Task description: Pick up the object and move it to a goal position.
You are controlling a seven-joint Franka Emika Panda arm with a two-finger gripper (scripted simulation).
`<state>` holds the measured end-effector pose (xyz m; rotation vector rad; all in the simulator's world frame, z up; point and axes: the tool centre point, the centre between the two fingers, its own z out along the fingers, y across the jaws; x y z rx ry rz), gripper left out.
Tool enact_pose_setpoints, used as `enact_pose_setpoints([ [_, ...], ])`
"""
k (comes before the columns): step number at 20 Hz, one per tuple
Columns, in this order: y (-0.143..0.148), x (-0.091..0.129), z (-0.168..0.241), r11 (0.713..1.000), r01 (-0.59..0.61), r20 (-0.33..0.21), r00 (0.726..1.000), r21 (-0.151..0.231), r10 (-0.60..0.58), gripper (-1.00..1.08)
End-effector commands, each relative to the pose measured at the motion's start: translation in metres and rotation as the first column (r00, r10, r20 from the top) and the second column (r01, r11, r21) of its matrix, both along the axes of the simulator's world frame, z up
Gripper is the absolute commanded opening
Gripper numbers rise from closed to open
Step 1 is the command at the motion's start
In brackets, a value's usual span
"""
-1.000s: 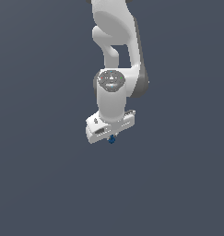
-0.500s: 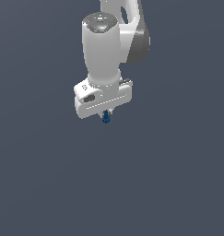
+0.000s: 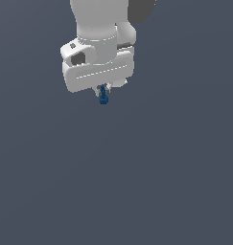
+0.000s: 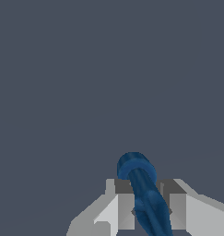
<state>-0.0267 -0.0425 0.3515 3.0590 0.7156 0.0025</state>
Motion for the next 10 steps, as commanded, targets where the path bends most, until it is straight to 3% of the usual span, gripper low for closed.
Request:
enact_pose_setpoints([
  [1, -0.004, -0.005, 0.018, 1.000, 0.000, -0.001, 1.000, 0.000, 0.000, -1.00],
  [10, -0.010, -0.012, 0.046, 1.000, 0.000, -0.002, 1.000, 0.000, 0.000, -1.00],
])
